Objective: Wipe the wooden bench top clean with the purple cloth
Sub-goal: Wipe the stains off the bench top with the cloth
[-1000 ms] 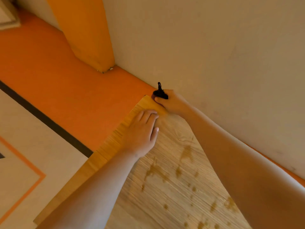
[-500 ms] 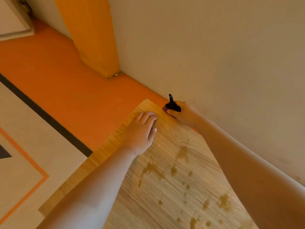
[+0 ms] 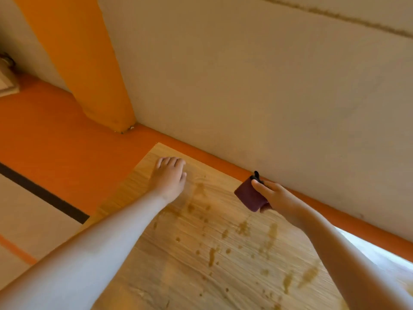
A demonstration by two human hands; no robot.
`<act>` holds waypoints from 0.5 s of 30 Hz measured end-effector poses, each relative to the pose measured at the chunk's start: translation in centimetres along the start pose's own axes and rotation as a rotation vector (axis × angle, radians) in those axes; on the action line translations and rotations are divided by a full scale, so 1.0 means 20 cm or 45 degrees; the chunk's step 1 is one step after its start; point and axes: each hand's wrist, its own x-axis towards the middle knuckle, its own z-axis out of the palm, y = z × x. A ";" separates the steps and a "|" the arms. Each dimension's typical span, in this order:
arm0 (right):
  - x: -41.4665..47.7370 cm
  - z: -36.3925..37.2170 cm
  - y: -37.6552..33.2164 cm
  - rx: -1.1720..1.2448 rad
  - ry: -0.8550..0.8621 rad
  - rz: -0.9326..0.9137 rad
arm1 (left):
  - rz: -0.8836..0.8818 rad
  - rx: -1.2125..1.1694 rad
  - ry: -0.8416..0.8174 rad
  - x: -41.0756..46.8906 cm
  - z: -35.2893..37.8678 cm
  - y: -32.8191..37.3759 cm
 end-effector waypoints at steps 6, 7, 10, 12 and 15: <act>-0.47 0.12 0.14 0.612 -0.054 -0.058 | -0.046 -0.840 -0.228 -0.51 -0.23 0.49; -0.53 0.15 0.15 0.673 -0.053 -0.080 | -0.067 -0.950 -0.250 -0.59 -0.27 0.54; -0.74 0.24 0.21 0.782 -0.023 -0.130 | -0.142 -1.254 -0.250 -0.85 -0.32 0.63; -0.84 0.31 0.26 0.767 0.001 -0.146 | -0.217 -1.372 -0.235 -0.98 -0.32 0.62; -0.93 0.41 0.30 0.672 0.047 -0.135 | -0.303 -1.344 -0.244 -1.14 -0.31 0.57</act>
